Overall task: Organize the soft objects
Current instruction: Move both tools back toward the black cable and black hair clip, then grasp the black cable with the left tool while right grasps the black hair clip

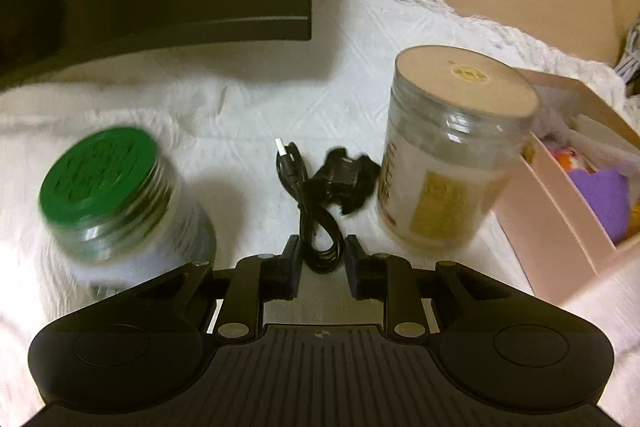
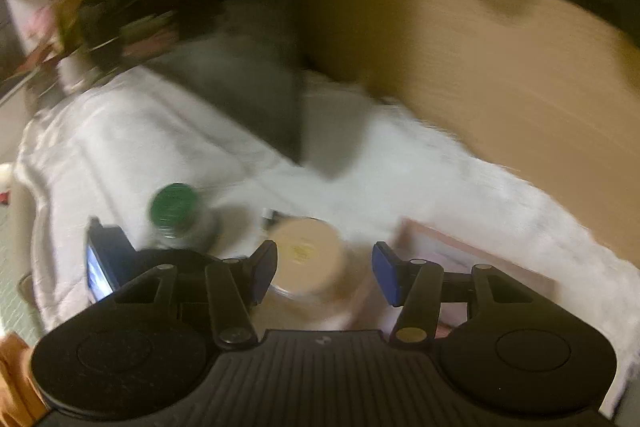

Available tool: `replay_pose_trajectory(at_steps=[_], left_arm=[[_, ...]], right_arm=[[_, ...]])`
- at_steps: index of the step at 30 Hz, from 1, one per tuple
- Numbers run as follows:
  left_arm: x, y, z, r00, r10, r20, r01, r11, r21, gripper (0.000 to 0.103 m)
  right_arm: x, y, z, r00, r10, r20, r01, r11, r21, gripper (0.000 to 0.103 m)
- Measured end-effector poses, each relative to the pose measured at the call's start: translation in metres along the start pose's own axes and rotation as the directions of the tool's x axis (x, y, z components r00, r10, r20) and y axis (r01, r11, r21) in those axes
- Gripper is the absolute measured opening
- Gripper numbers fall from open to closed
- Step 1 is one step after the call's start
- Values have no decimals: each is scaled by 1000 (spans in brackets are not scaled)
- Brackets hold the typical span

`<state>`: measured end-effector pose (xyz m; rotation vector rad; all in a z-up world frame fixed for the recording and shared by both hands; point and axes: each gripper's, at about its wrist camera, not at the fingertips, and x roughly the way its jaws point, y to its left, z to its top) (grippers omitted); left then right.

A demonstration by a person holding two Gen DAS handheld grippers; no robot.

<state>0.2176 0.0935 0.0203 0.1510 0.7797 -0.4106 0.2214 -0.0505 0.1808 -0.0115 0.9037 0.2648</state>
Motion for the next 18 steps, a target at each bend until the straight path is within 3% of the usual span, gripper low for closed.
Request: replay_pose_trajectory(at_steps=[4,10,13,16,18], left_arm=[[-21,14,-15,1000,-21,-8,20,997,-78,22],[-60,30,-39,997,-44,-64,33,987,-156,19],[-76,41,-40,996,-87,-23,80,971,-225,19],[-83,47,-31,994,-99,52,110,957,-268,20],[-76,44,-24,994,-98,54,109,960,-258,21]], right_arm=[[35,25,22,997,50,-66,-52,998,-31,53],[73,52,35,991,41,-126,-51,996,-75,53],[81,59,38,987,19,-160,-40,991,-129,53],[103,59,48,964,-13,-265,-27,989,-146,53],[120,56,54,944,-30,-329,-18,990,-141,53]])
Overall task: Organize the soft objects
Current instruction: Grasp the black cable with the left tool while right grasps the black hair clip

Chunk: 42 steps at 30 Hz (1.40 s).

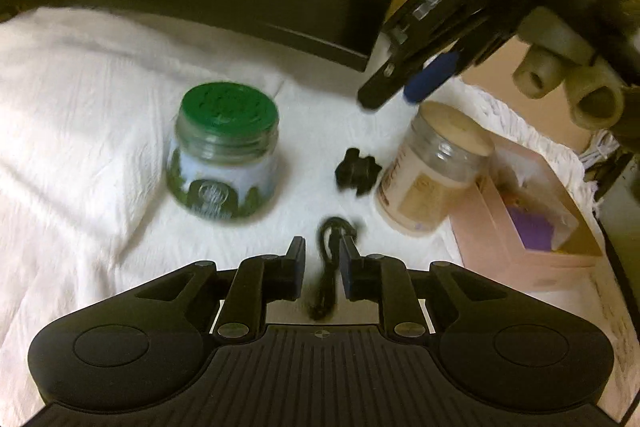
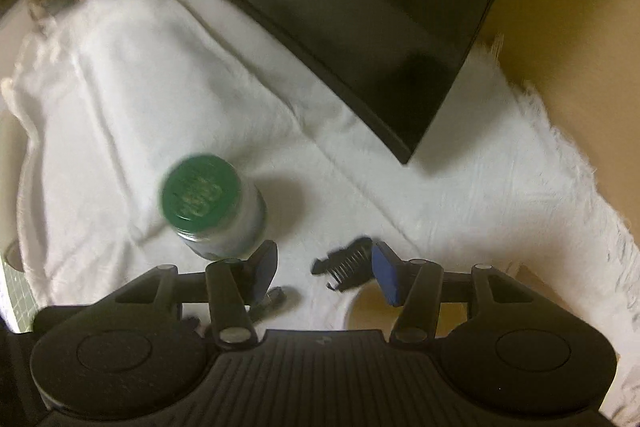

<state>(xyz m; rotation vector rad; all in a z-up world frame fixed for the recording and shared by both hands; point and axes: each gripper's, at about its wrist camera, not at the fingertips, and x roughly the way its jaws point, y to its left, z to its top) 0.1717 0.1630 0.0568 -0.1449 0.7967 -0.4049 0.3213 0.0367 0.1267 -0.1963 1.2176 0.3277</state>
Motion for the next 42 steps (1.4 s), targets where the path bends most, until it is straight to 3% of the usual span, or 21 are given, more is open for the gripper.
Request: replay_pose_trajectory(at_steps=[6,13,17,21,25,28,32,36,42], left_arm=[[40,-13,0,990,-7,-140,19,996,83,25],[45,-12,4,985,-9,-174,27,994,102,26],[48,-11,8,981,-26,-191,44,995,92,26],[52,-7,11,978,-66,-197,81,994,68,26],[51,1,8,969,-146,-200,160,986,55,28],[49,5,4,966,-168,-196,182,982,58,27],[49,-6,9,964,-139,-228,171,977,127,27],[58,-17,18,967,-55,-250,108,974,201,22],[63,-21,23,963,-28,-269,77,982,173,21]], right_arm=[[45,-5,21,986,-49,-161,47,999,-18,53],[97,10,28,941,-144,-306,107,985,-134,59],[108,12,24,931,-153,-333,104,982,-159,57],[104,12,22,938,-138,-318,87,982,-170,41],[88,17,17,957,-120,-263,75,981,-176,39],[67,18,17,974,-80,-211,46,986,-163,39],[34,19,15,990,-24,-136,5,990,-138,39],[7,19,10,997,22,-67,-29,993,-112,39],[-11,15,1,1000,26,2,-26,996,-91,39]])
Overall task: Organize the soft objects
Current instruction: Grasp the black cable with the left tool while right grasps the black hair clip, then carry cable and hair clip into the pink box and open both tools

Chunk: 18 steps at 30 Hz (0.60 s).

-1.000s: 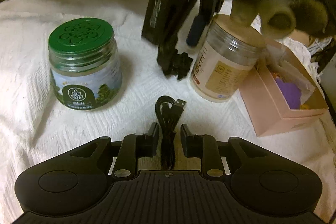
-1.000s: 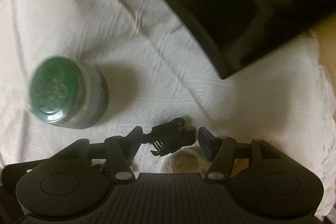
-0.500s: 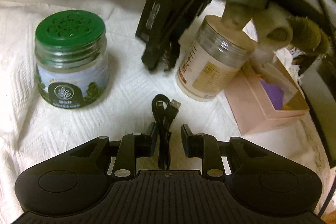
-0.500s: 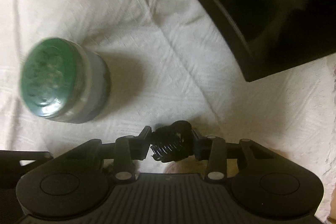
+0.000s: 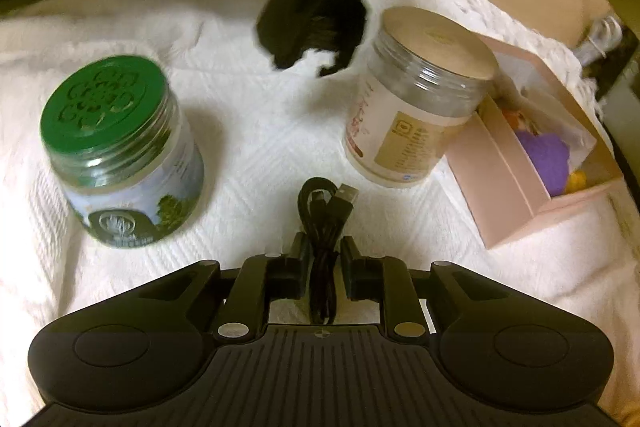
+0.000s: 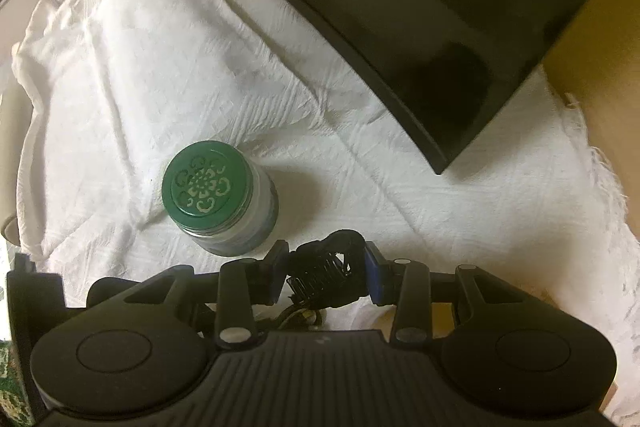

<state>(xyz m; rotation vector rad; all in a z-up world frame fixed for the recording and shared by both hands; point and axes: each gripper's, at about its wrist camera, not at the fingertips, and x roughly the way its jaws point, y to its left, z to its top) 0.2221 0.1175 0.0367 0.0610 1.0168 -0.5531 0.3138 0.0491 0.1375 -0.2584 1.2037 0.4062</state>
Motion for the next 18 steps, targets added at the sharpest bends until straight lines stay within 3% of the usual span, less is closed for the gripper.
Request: replay_pose_trajectory(at_steps=[6,10,18], left_arm=[[-6,1,-4,999,35,17,-34,996,-79,17],[-31,-3,-3,990,99,102,-92,993,-72,17],[-101,-6,24,949,166,267,-159,986,-50,17]], right_arm=[[-13,-6,-13,998,6,56,-8,999,44,39],[-36,-6,-22,993,8,115,-15,998,55,39],[-83,1,-35,974,-11,226,-7,997,81,39]])
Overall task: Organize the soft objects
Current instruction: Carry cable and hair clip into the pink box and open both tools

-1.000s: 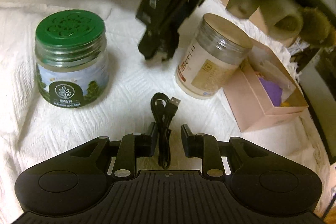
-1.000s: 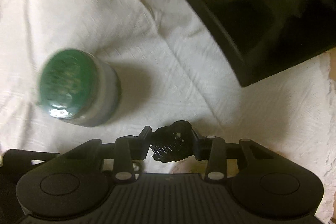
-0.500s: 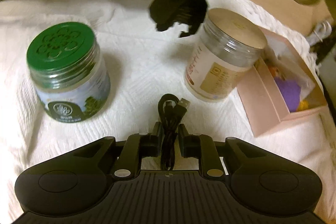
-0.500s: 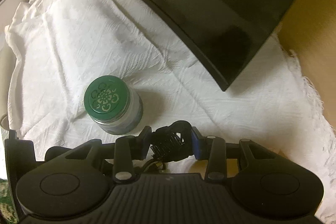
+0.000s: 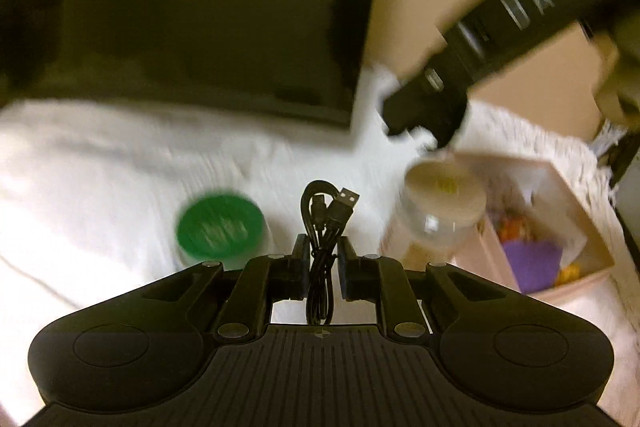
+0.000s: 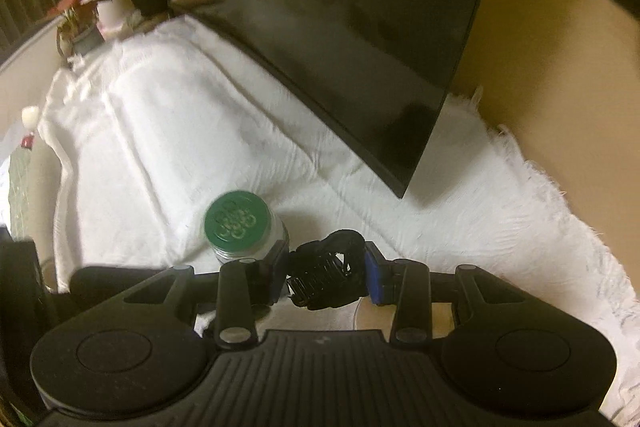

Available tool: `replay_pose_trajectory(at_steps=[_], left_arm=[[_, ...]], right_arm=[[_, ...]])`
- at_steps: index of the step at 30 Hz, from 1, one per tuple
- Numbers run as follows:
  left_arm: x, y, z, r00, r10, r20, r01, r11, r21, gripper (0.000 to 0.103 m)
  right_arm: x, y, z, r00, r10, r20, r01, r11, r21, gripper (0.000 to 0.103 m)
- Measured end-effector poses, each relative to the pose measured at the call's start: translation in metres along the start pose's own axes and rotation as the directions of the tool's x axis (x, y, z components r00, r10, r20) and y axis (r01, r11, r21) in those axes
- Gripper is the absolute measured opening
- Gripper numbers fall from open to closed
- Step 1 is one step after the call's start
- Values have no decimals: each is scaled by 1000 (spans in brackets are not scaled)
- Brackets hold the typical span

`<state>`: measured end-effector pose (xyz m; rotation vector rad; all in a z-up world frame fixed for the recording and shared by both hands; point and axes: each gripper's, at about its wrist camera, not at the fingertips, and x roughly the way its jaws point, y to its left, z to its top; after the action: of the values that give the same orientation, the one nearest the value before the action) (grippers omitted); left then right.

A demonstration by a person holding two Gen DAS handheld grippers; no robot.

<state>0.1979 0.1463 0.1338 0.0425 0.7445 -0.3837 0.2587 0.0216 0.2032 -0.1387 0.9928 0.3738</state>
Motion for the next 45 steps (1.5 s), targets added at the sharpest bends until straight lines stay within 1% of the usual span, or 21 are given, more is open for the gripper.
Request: replay_pose_trajectory(at_steps=[2,4,9,11,13,15,19,22,24,26,28,30,32,34,37,39,41,45], left_arm=[[-9,4,12,999,6,35,-6,1000,2,17],[-15,1,22,998,8,54,-8,1000,0,17],[-27,-18,39,994,0,106,-4,999,37,17],[-28,-27,46,993,-16,121,10,999,47,17],[-26,-39,51,991,-42,127,36,998,54,17],[-19,-54,57,988,-93,120,85,994,65,17],[0,-95,63,977,-201,73,192,974,120,17],[17,-130,64,958,-285,17,278,946,166,17],[28,-151,63,948,-316,-22,314,930,191,17],[42,-169,61,939,-336,-68,343,915,212,17],[54,-182,58,931,-344,-120,363,904,225,17],[69,-194,56,929,-334,-162,365,898,245,17],[86,-202,55,926,-321,-199,365,895,255,17],[104,-205,54,923,-305,-236,361,897,253,17],[125,-212,52,917,-286,-279,357,898,255,17],[142,-215,51,907,-277,-316,363,896,256,17],[153,-217,49,900,-268,-344,366,894,258,17],[170,-216,41,892,-257,-372,366,894,258,17]], right_arm=[[-16,1,-4,1000,-9,29,9,1000,2,39],[-30,-2,-9,999,-14,52,14,1000,10,39],[-61,-23,-26,994,-60,95,55,997,59,39],[-73,-38,-37,991,-79,110,68,993,95,39],[-87,-52,-51,985,-116,126,99,986,133,39],[-100,-65,-68,978,-151,143,126,977,170,39],[-118,-99,-105,963,-218,160,169,947,273,39],[-128,-122,-131,949,-267,166,198,917,346,39],[-129,-131,-150,940,-296,168,216,899,380,39],[-125,-141,-168,937,-307,167,216,885,413,39],[-118,-151,-184,937,-307,170,206,874,439,39],[-107,-157,-198,936,-311,168,207,868,452,39],[-92,-158,-206,936,-310,166,207,867,453,39],[-76,-160,-213,942,-298,154,204,873,443,39],[-50,-160,-217,947,-295,123,223,884,411,39],[-36,-161,-218,950,-296,100,236,890,391,39],[-23,-164,-220,956,-280,86,226,891,394,39],[-6,-169,-225,963,-261,72,213,894,393,39]])
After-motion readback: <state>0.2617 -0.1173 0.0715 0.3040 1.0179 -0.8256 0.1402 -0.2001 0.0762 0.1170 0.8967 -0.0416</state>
